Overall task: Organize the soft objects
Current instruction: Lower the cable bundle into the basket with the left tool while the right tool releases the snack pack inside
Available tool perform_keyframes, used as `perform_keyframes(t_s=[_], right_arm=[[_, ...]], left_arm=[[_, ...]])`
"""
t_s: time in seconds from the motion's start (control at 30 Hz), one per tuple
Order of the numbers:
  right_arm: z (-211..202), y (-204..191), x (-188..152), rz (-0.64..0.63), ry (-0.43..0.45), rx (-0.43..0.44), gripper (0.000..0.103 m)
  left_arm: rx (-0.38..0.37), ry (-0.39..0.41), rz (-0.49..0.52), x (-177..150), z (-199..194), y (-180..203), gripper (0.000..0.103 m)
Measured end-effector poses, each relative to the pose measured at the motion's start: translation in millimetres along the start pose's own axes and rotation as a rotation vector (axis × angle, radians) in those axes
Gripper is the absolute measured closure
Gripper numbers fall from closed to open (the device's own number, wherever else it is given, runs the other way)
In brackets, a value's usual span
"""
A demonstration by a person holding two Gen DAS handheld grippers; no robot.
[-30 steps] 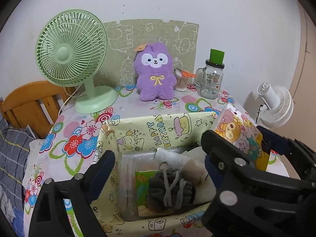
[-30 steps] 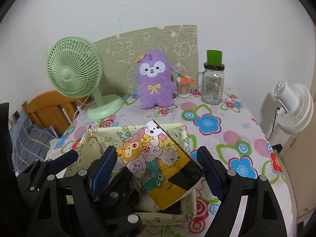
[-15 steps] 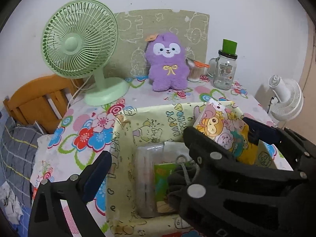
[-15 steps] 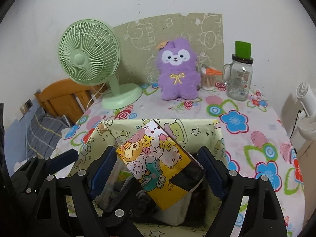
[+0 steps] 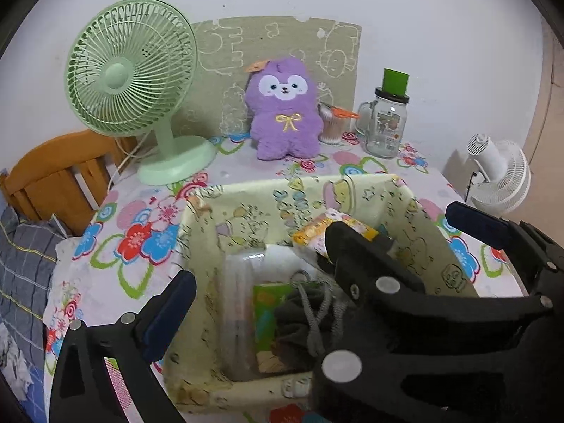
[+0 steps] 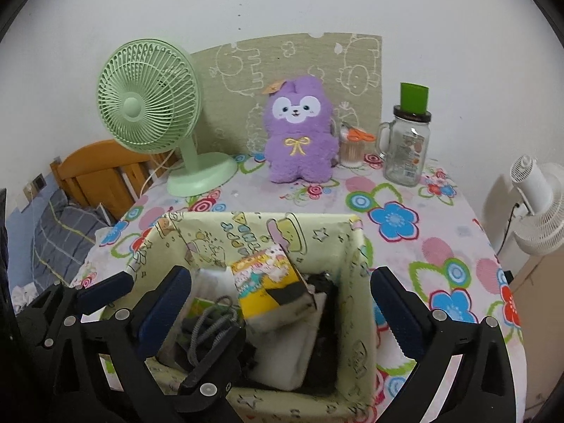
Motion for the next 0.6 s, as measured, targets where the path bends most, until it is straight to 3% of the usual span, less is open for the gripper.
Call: perform_keyframes(t_s=[0.6], right_arm=[[-53, -9, -19, -0.003, 0.024, -0.037, 0.0]], left_arm=[[-0.022, 0.054, -0.015, -17, -48, 7, 0.001]])
Point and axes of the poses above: each gripper's, at about its wrist camera, not at the fingertips, and z roughly the way its jaws point, y to its right, x to its top, the point moved 5 cm from there along z, roughly the way its jaws point, and after that the axes turned 12 degrees about x, right-handed, at the moved point
